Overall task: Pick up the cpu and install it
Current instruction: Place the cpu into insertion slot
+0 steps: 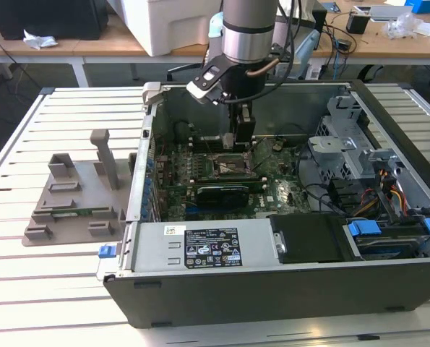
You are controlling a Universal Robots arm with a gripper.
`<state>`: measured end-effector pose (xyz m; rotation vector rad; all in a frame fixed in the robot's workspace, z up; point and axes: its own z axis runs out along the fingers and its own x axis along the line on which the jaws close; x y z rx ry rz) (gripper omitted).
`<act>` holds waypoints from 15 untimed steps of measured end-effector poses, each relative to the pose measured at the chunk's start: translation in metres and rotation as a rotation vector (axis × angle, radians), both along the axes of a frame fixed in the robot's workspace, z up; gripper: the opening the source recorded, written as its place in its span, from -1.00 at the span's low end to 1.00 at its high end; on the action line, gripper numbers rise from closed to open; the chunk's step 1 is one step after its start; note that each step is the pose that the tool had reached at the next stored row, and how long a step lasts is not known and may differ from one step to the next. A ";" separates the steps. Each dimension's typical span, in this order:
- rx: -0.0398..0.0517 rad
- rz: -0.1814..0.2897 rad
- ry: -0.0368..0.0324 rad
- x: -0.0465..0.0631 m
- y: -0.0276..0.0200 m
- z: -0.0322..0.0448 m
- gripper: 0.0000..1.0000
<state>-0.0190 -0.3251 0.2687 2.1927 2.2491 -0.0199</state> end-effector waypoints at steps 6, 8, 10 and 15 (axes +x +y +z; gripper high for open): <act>-0.0001 -0.011 0.0003 0.001 0.0001 -0.0094 0.09; -0.0001 -0.014 0.0005 0.001 0.0002 -0.0122 0.09; 0.0000 -0.017 0.0006 0.001 0.0002 -0.0146 0.09; -0.0001 -0.026 0.0010 0.002 0.0011 -0.0218 0.09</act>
